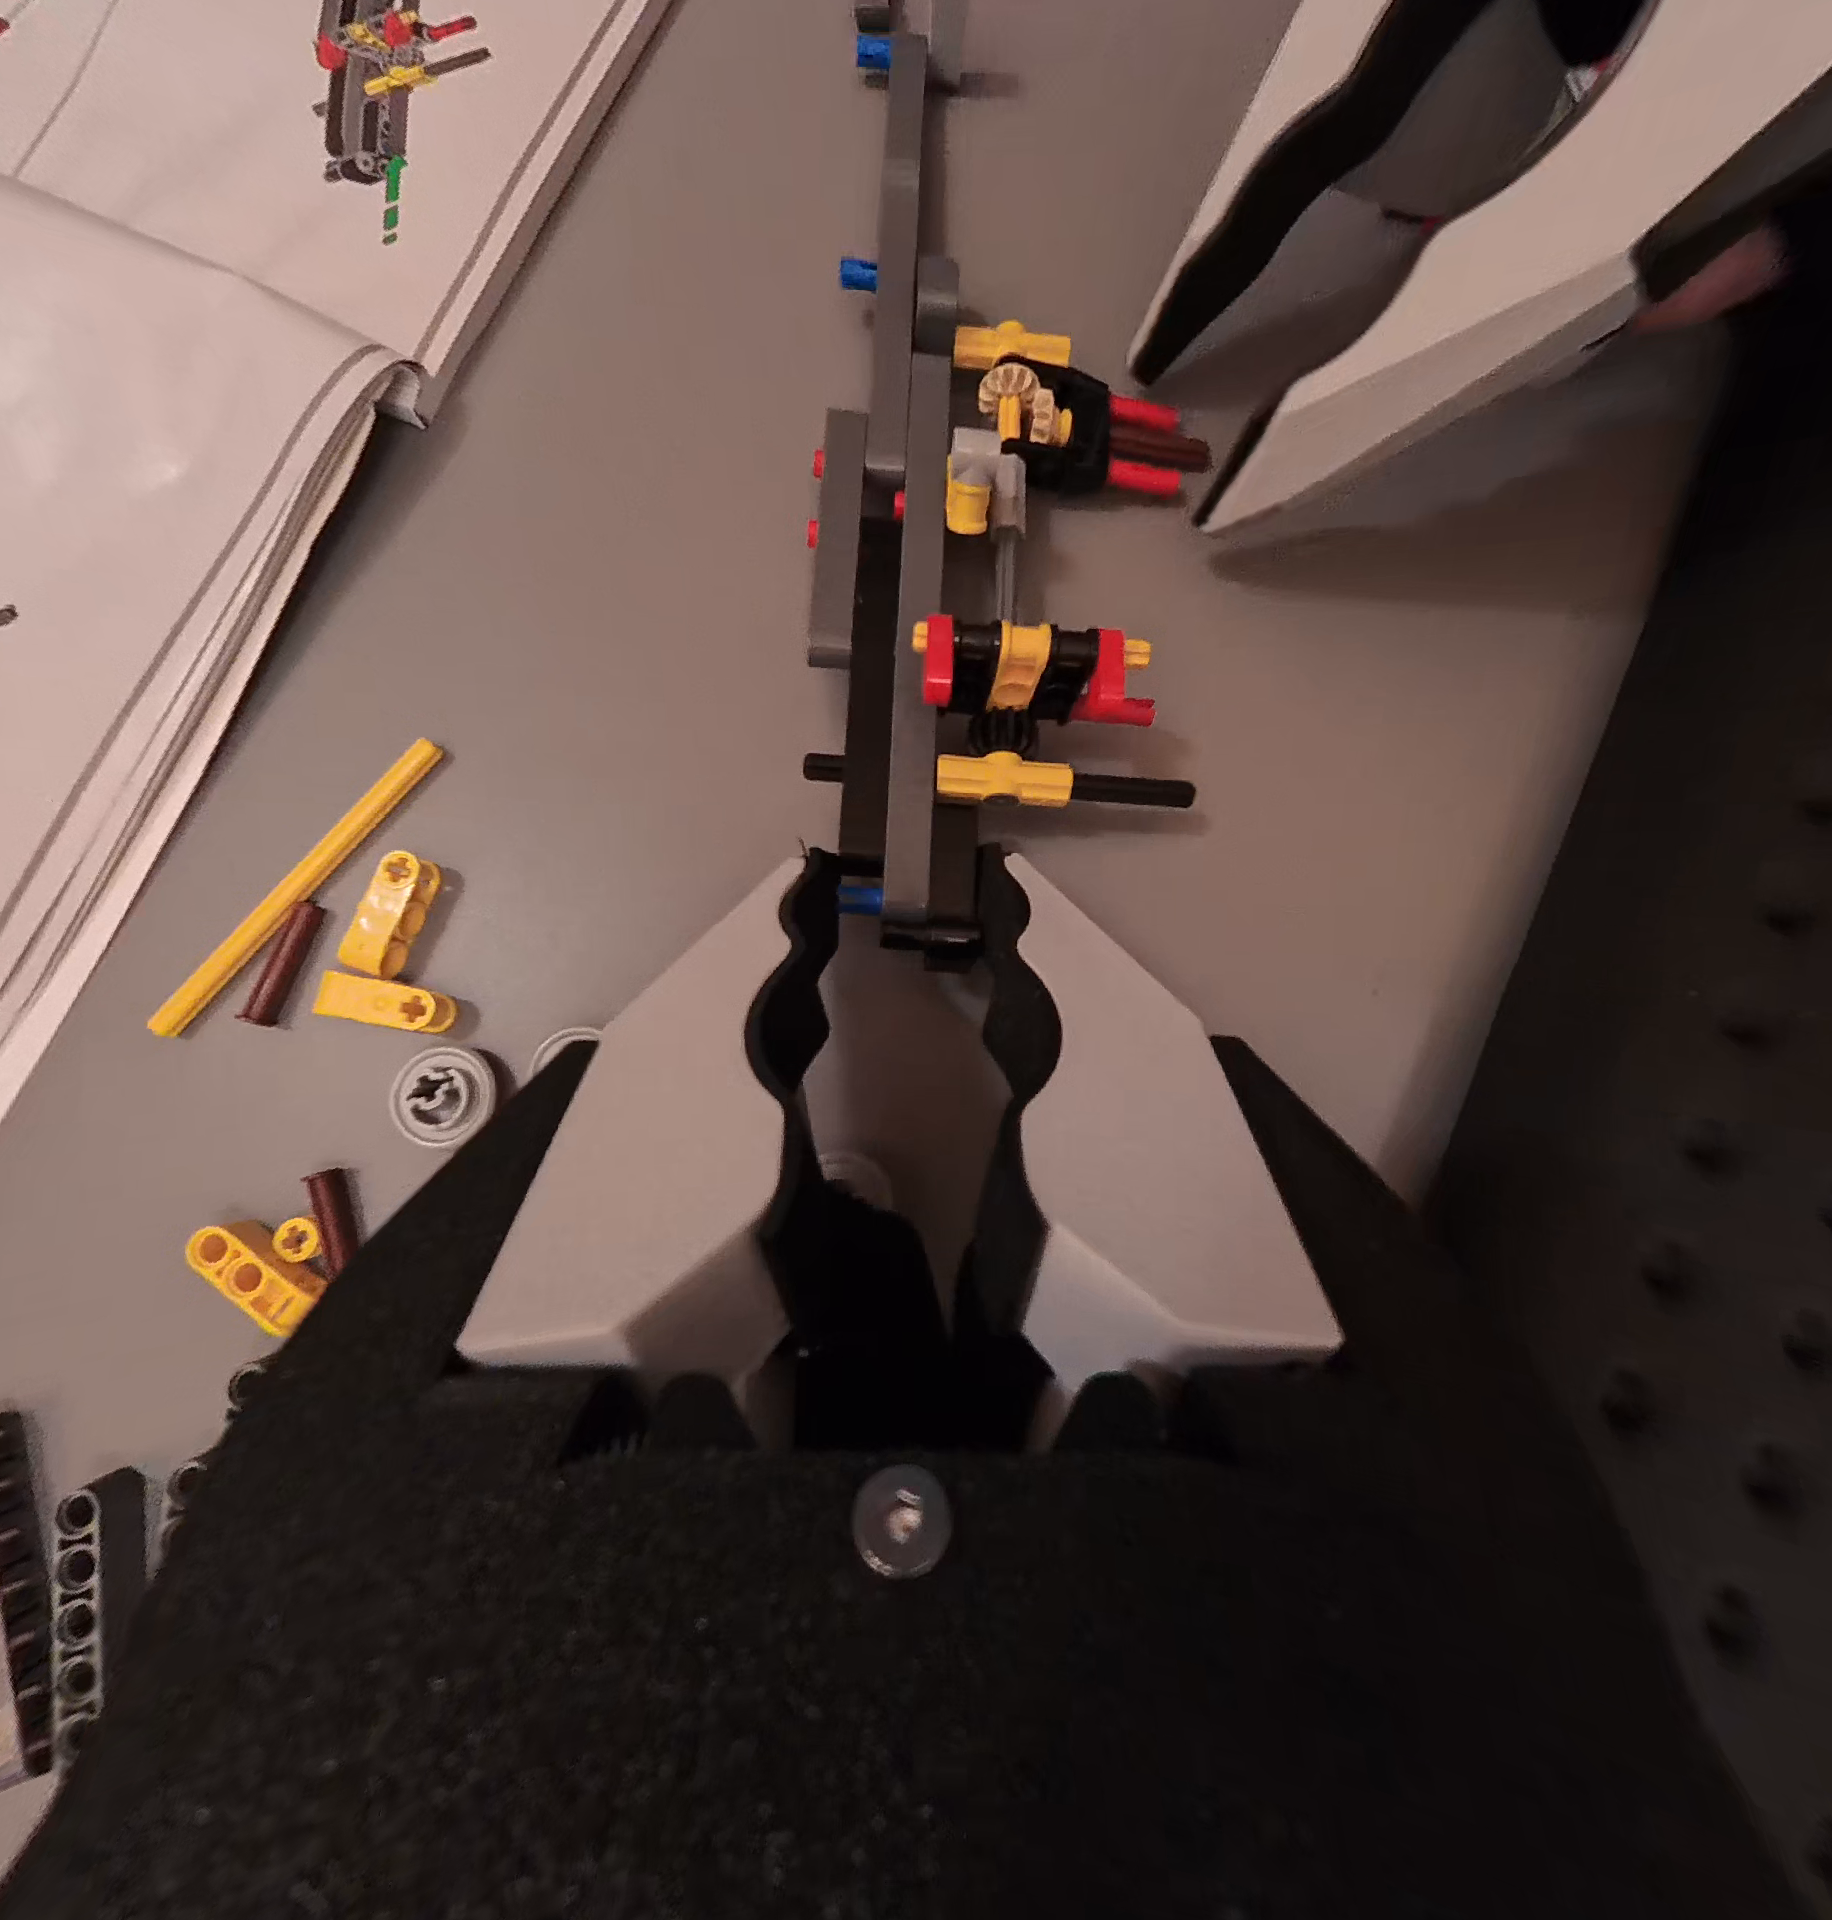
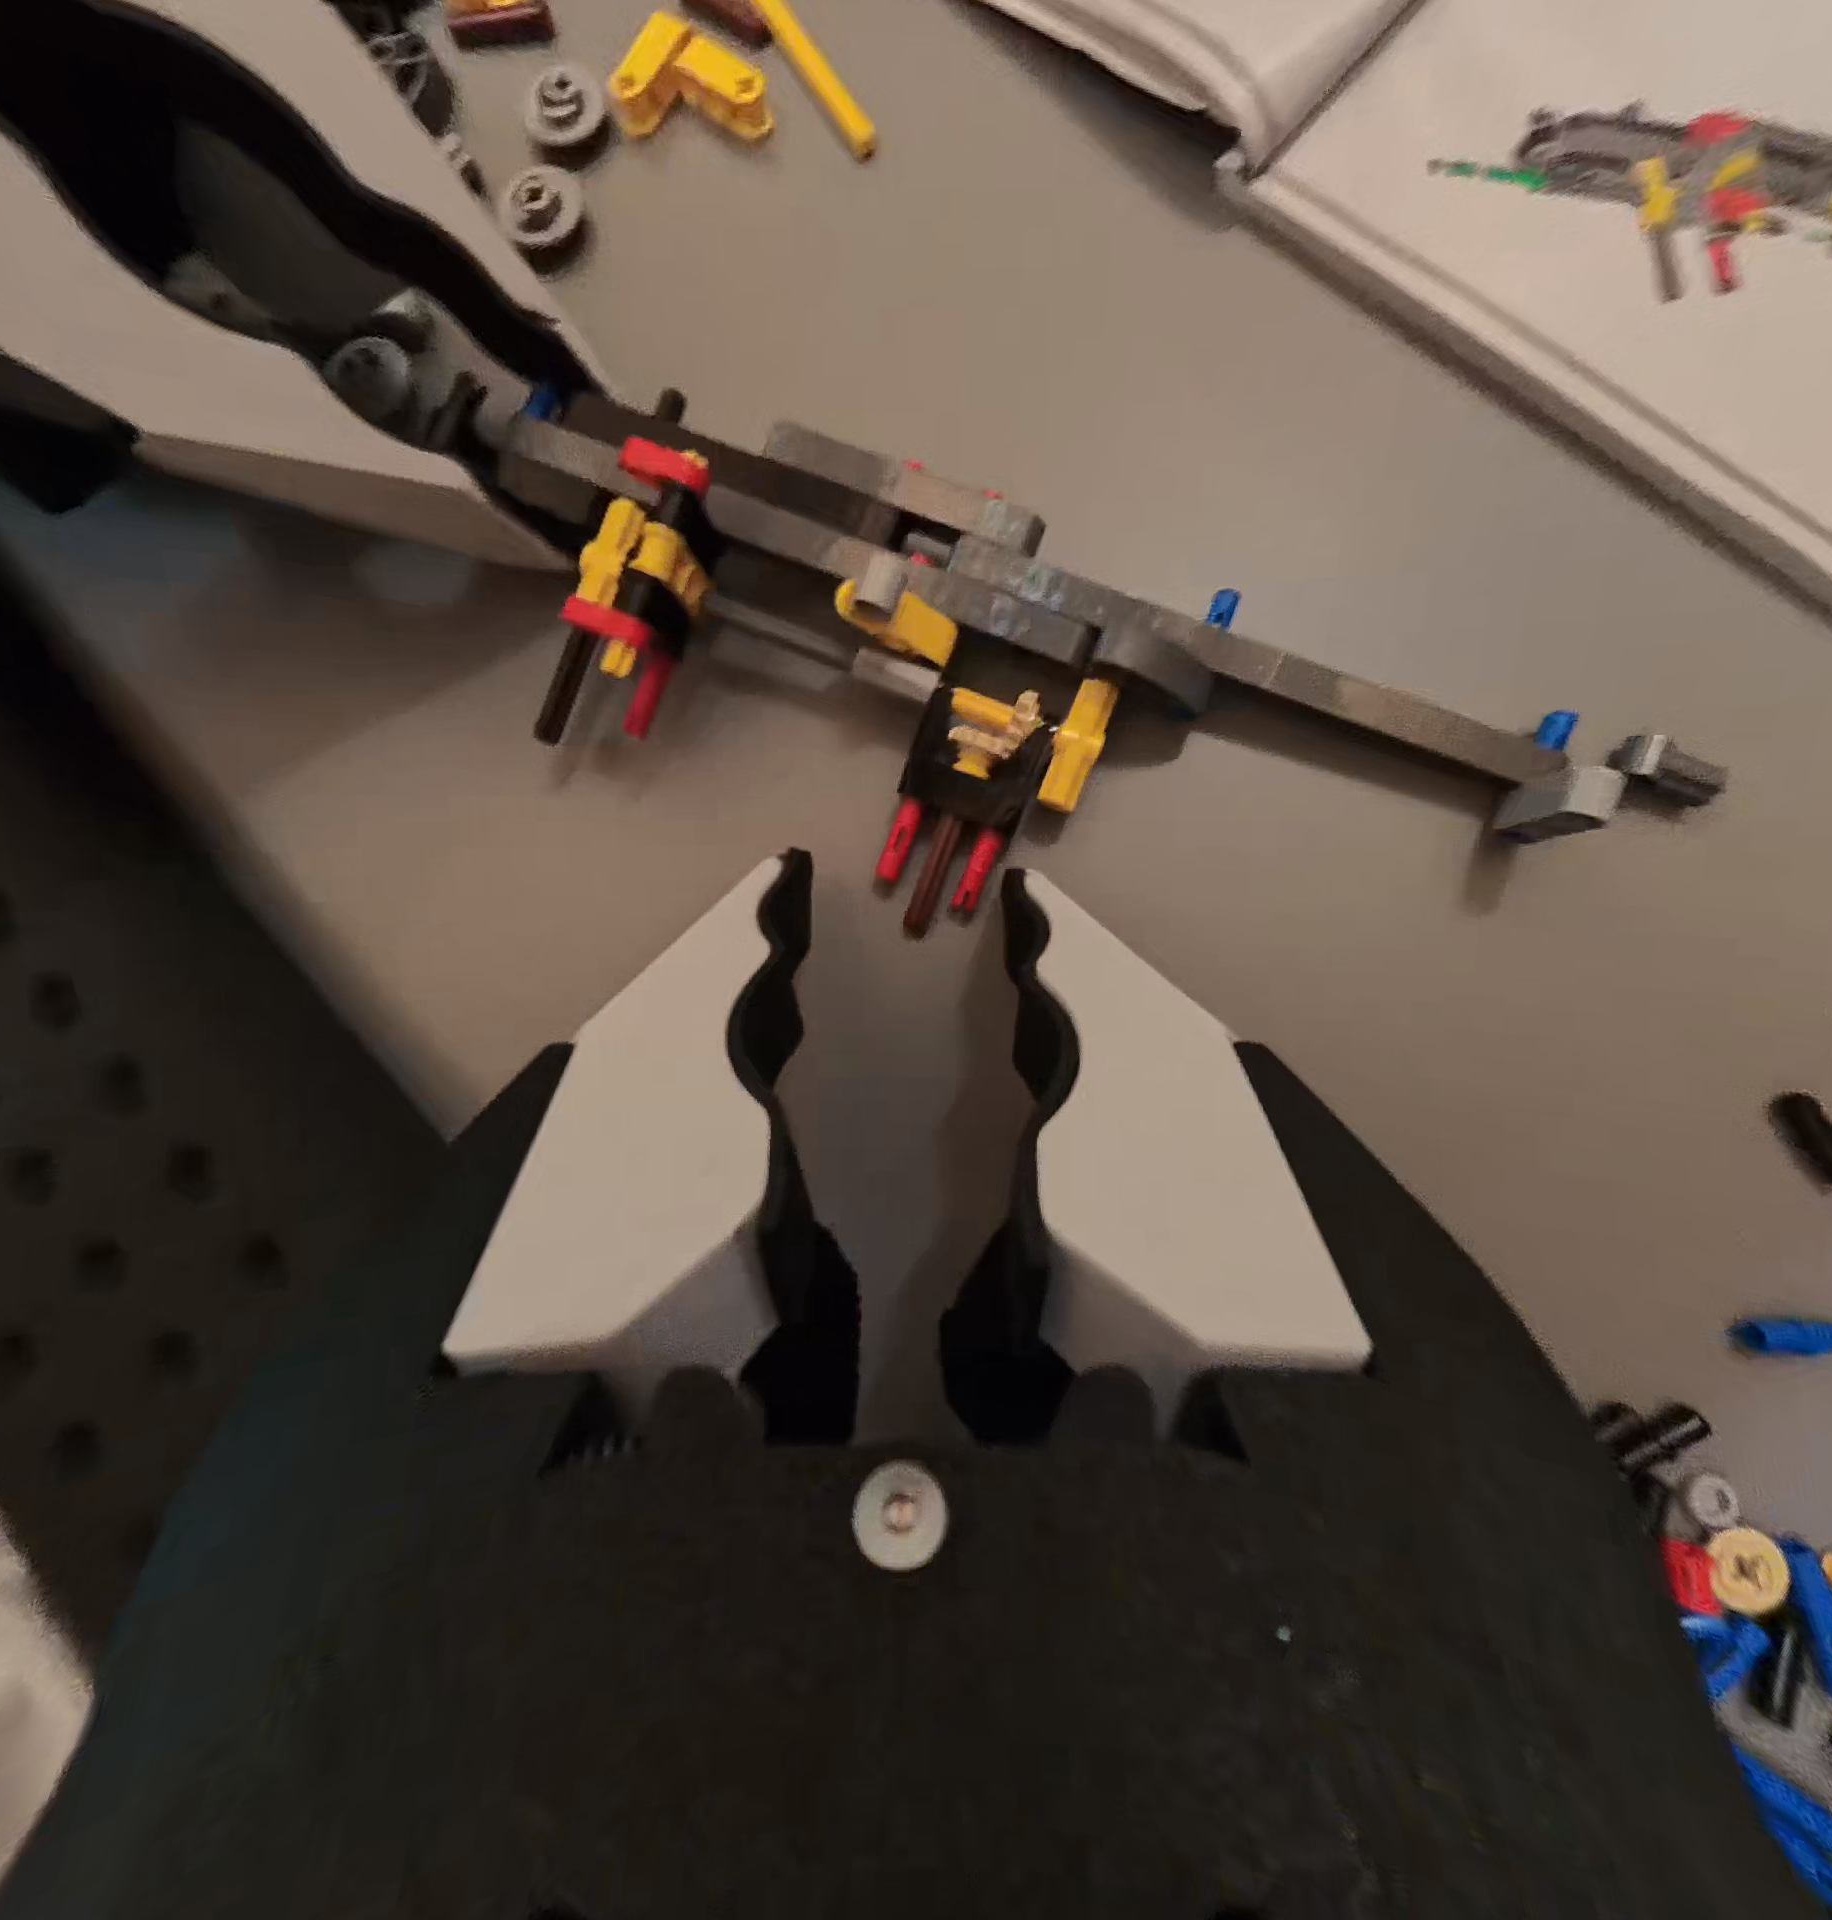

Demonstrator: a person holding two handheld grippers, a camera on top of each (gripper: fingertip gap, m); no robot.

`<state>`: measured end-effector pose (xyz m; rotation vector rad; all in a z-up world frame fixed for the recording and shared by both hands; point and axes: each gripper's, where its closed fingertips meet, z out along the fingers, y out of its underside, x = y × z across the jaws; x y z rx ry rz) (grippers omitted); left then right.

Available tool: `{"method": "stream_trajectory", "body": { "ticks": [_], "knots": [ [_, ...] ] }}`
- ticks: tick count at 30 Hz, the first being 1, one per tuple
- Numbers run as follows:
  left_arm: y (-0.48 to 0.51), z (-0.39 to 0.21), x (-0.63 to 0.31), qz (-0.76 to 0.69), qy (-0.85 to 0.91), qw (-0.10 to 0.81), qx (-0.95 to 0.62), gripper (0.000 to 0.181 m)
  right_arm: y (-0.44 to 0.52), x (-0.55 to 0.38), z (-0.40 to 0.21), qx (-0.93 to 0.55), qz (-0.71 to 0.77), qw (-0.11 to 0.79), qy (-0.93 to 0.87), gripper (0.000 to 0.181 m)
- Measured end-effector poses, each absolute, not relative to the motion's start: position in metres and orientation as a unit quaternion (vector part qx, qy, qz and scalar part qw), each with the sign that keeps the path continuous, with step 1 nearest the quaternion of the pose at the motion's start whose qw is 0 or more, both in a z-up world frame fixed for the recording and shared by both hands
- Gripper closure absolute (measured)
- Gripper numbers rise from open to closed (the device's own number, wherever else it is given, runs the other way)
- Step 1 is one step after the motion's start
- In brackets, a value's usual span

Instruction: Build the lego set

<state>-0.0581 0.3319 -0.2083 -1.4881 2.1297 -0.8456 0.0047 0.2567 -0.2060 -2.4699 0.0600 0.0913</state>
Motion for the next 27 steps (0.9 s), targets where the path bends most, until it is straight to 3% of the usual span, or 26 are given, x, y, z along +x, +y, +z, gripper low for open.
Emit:
{"method": "stream_trajectory", "body": {
  "ticks": [5, 8, 16, 17, 22, 25, 27],
  "knots": [
    [0.331, -0.209, -0.059, -0.299, 0.767, 0.204, -0.530, 0.156, 0.259, 0.012, -0.212, -0.939, -0.045, 0.339, 0.051, 0.152],
    [0.332, -0.212, -0.060, -0.285, 0.775, 0.214, -0.522, 0.157, 0.259, 0.010, -0.211, -0.940, -0.037, 0.336, 0.057, 0.162],
    [0.330, -0.212, -0.061, -0.283, 0.781, 0.218, -0.512, 0.156, 0.268, 0.015, -0.186, -0.928, -0.005, 0.367, 0.070, 0.163],
    [0.328, -0.212, -0.061, -0.286, 0.782, 0.214, -0.511, 0.156, 0.271, 0.016, -0.183, -0.927, -0.020, 0.370, 0.061, 0.174],
    [0.323, -0.212, -0.060, -0.294, 0.780, 0.204, -0.514, 0.156, 0.283, 0.027, -0.194, -0.934, -0.070, 0.351, 0.027, 0.171],
    [0.323, -0.212, -0.060, -0.300, 0.774, 0.196, -0.522, 0.156, 0.273, 0.020, -0.173, -0.924, -0.036, 0.380, 0.022, 0.164],
    [0.323, -0.212, -0.060, -0.302, 0.772, 0.194, -0.525, 0.156, 0.253, 0.015, -0.181, -0.939, -0.020, 0.341, 0.027, 0.154]
  ]
}}
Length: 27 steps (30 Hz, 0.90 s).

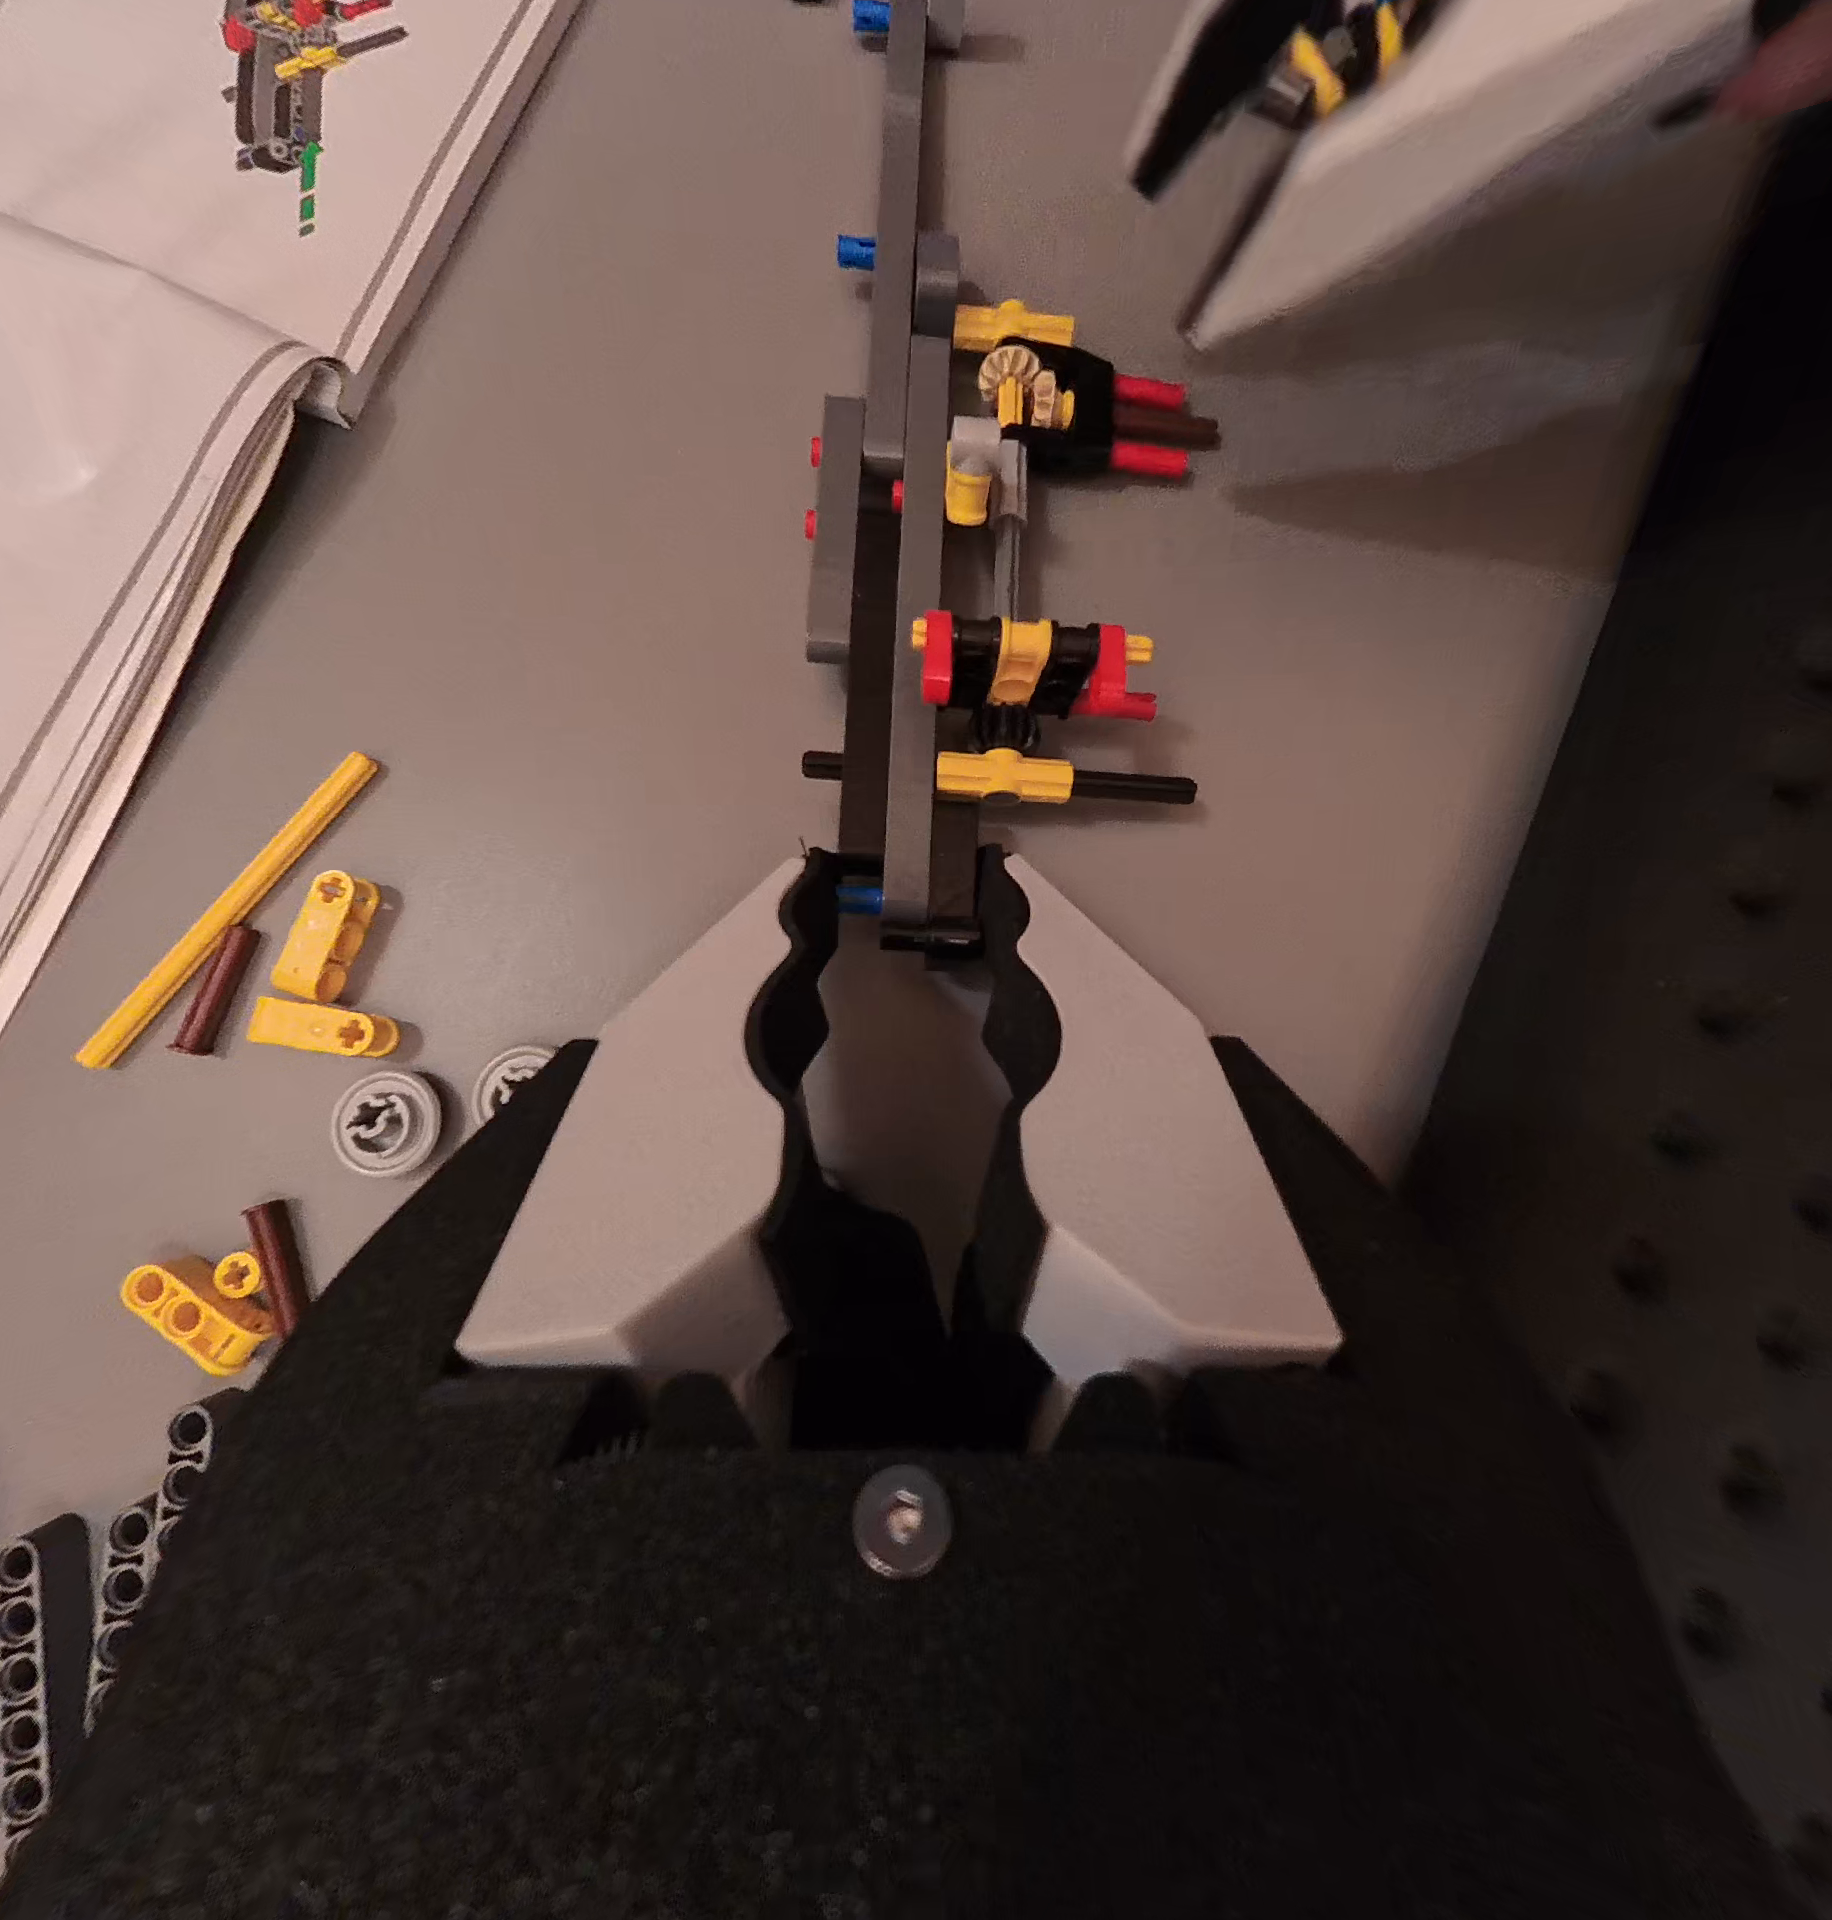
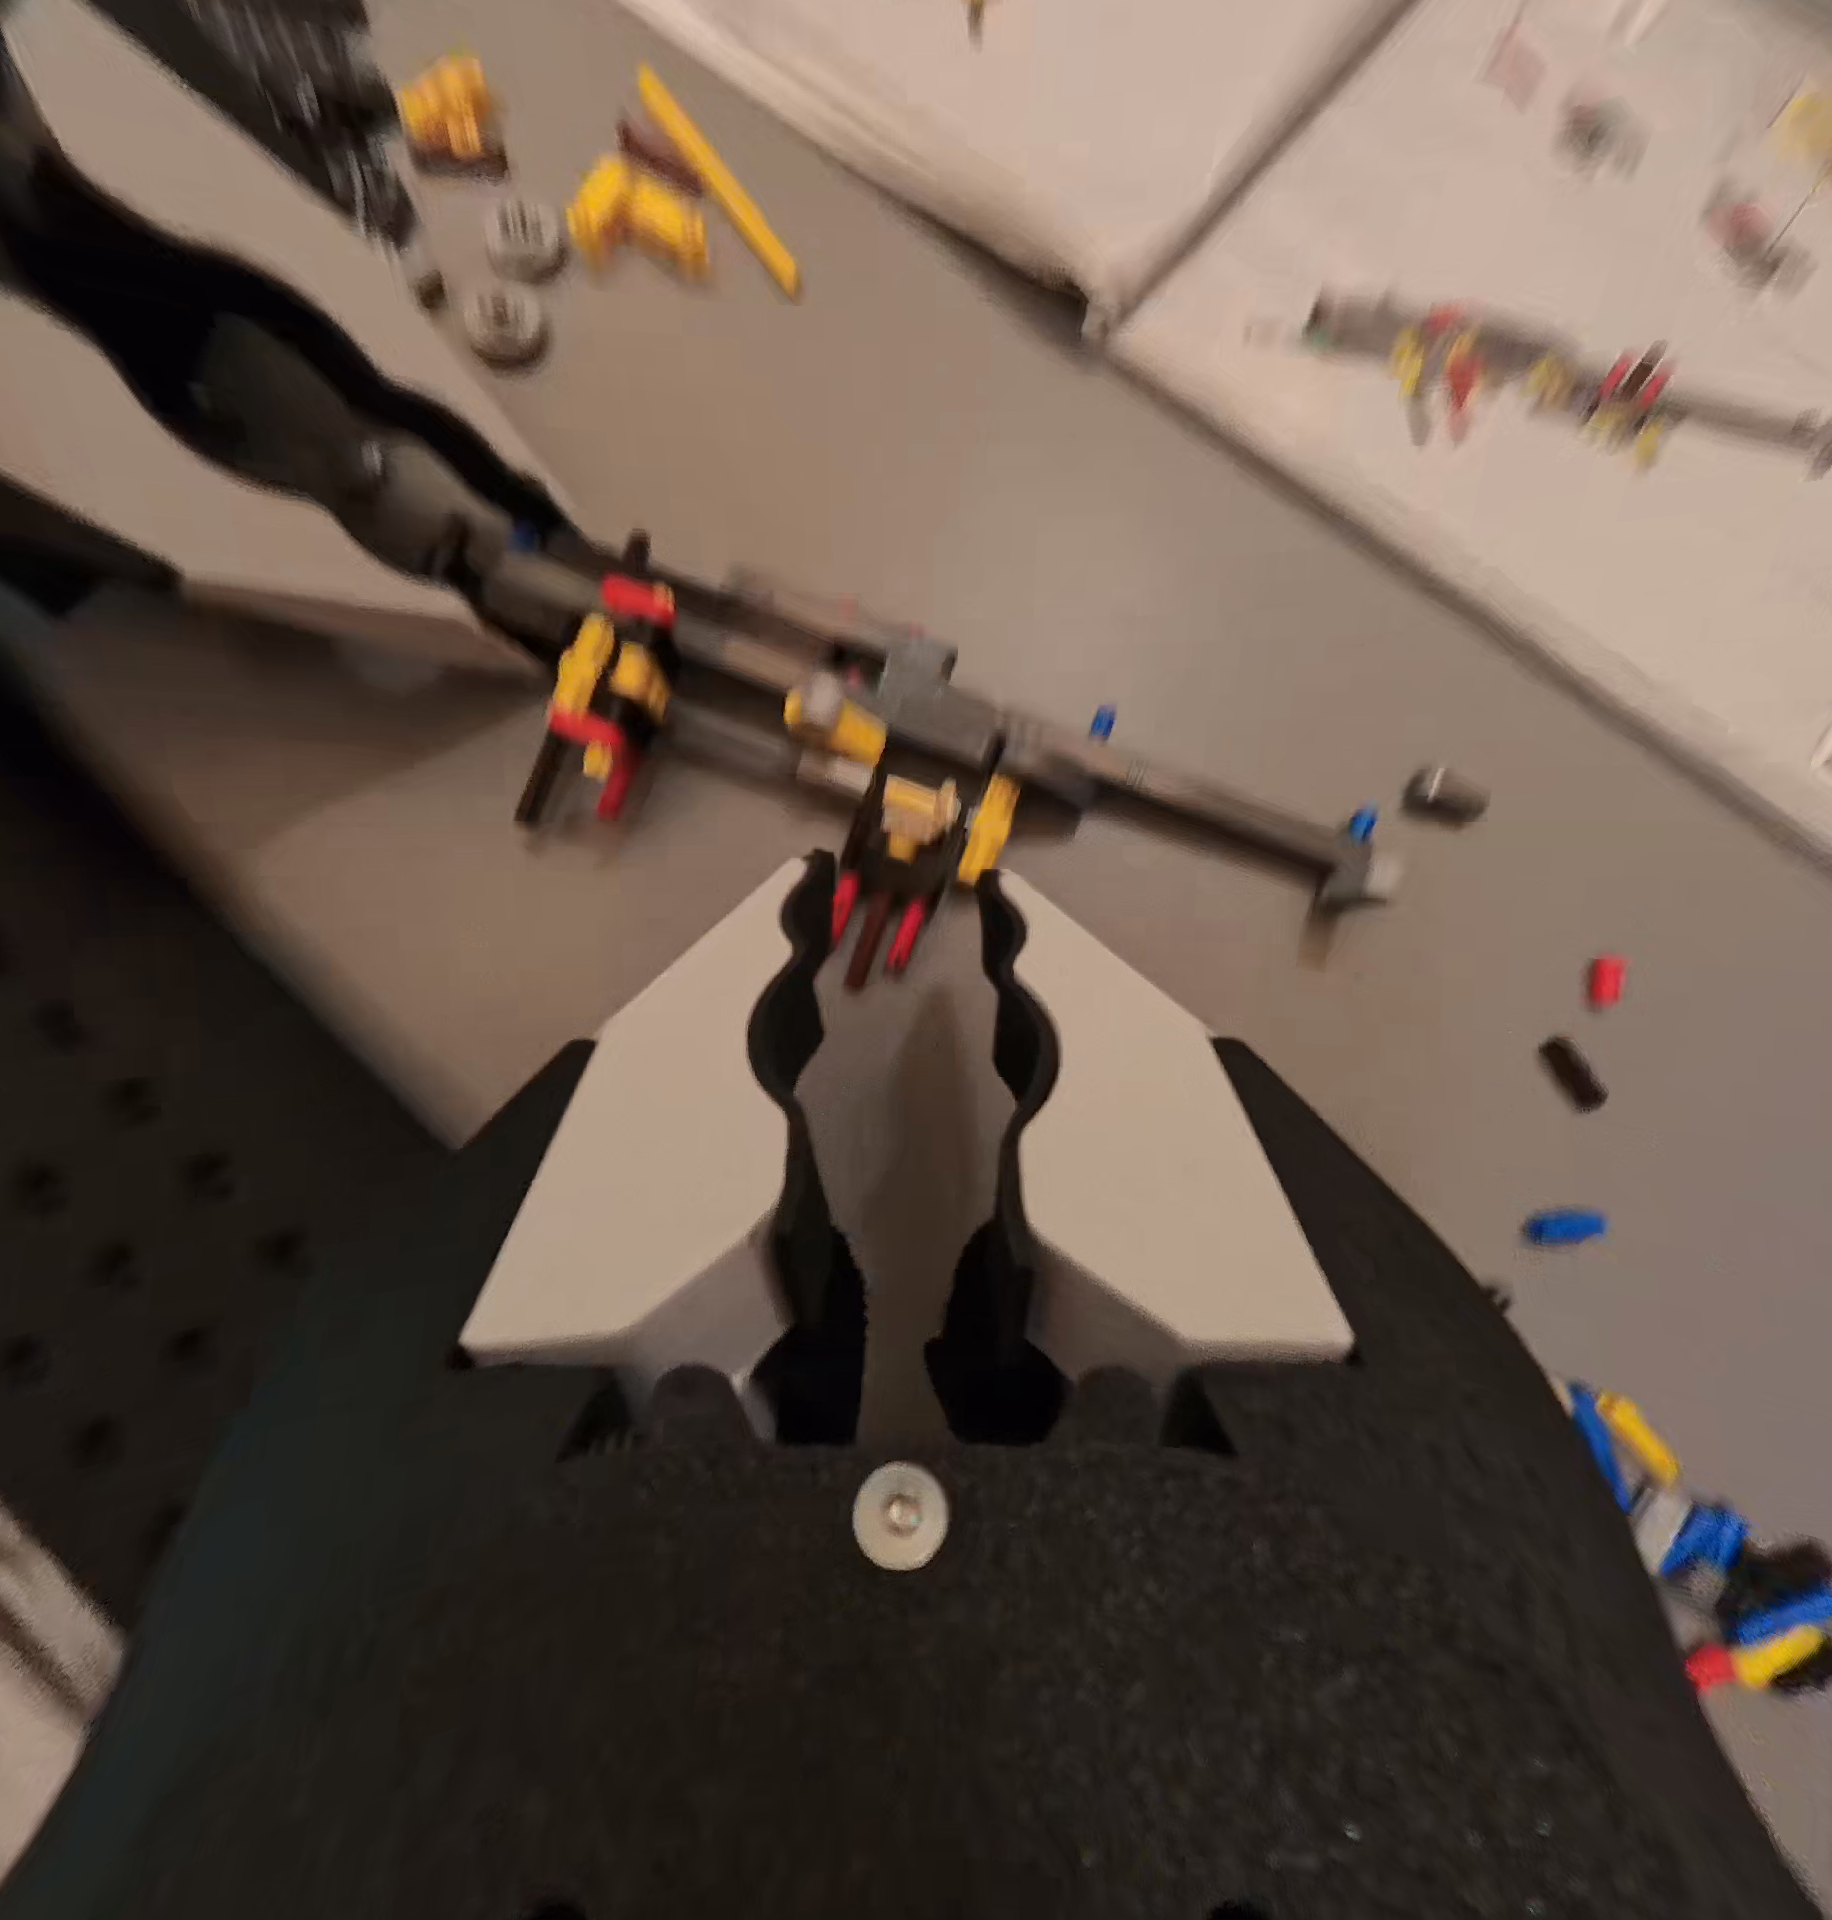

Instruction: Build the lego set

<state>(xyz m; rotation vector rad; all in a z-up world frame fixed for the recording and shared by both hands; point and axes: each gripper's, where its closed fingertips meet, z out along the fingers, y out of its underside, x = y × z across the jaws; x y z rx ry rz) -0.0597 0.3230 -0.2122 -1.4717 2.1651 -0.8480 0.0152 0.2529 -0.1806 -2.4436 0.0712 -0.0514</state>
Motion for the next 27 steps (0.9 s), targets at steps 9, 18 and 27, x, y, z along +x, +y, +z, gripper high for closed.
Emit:
{"method": "stream_trajectory", "body": {
  "ticks": [9, 18, 27],
  "knots": [
    [0.322, -0.212, -0.060, -0.306, 0.769, 0.190, -0.527, 0.156, 0.239, 0.001, -0.211, -0.948, -0.040, 0.308, 0.063, 0.166],
    [0.320, -0.212, -0.060, -0.311, 0.770, 0.187, -0.524, 0.156, 0.239, 0.007, -0.207, -0.946, -0.055, 0.315, 0.047, 0.179],
    [0.313, -0.212, -0.061, -0.319, 0.774, 0.177, -0.518, 0.156, 0.268, 0.023, -0.167, -0.924, -0.127, 0.361, -0.007, 0.180]
  ]
}}
